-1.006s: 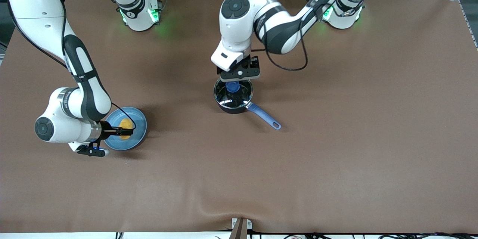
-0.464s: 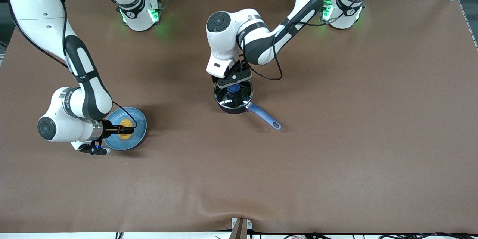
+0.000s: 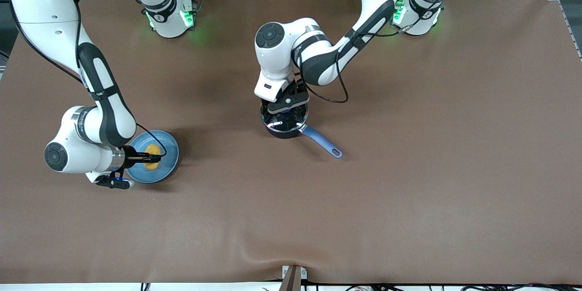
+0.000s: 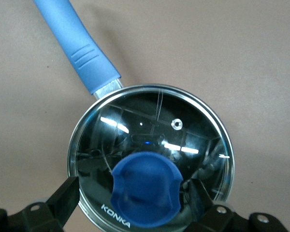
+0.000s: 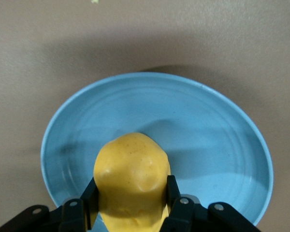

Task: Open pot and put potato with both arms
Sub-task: 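Grasp the potato with the right gripper while the left gripper grasps the knob, then lift the lid with the left gripper while the right gripper carries the potato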

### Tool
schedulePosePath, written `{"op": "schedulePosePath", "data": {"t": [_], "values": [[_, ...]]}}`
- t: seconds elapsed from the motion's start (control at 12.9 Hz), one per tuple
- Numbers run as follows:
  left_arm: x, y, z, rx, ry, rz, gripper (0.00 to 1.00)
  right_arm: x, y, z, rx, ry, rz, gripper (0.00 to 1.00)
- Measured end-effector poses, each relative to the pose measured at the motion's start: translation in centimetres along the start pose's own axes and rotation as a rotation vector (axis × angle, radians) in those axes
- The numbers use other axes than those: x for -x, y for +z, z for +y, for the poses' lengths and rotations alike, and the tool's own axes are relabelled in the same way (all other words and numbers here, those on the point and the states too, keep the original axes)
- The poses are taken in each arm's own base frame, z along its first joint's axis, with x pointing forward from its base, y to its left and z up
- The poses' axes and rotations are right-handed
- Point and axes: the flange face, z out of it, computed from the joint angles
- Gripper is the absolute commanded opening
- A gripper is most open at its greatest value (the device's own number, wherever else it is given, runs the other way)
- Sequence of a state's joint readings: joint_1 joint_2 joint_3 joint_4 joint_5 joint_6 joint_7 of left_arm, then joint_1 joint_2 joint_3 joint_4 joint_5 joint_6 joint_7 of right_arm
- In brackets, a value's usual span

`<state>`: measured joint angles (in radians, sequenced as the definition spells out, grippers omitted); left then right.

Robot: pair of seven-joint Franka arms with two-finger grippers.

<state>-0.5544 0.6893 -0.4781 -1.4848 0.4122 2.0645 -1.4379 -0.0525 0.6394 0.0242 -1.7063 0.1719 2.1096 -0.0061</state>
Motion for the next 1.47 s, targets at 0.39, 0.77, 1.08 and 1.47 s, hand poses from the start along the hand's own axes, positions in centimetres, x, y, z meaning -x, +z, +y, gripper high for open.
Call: {"op": "schedulePosePath", "data": {"t": [0.39, 0.77, 1.08, 1.47], "values": [[-0.1, 0.1, 0.2, 0.015, 0.008, 0.000, 0.93, 0.7, -8.7, -2.4, -0.011, -0.042, 0.032, 0.22], [0.1, 0.7, 0.3, 0.016, 0.009, -0.009, 0.82, 3.8, -14.1, -11.9, 0.003, -0.182, 0.106, 0.22], [0.4, 0.9, 0.5, 0.030, -0.010, -0.045, 0.04, 6.1, -14.3, -18.3, 0.013, -0.237, 0.115, 0.23], [-1.0, -0.3, 0.6, 0.056, -0.037, -0.047, 0.00, 8.0, -14.7, -22.0, 0.017, -0.246, 0.117, 0.23]]}}
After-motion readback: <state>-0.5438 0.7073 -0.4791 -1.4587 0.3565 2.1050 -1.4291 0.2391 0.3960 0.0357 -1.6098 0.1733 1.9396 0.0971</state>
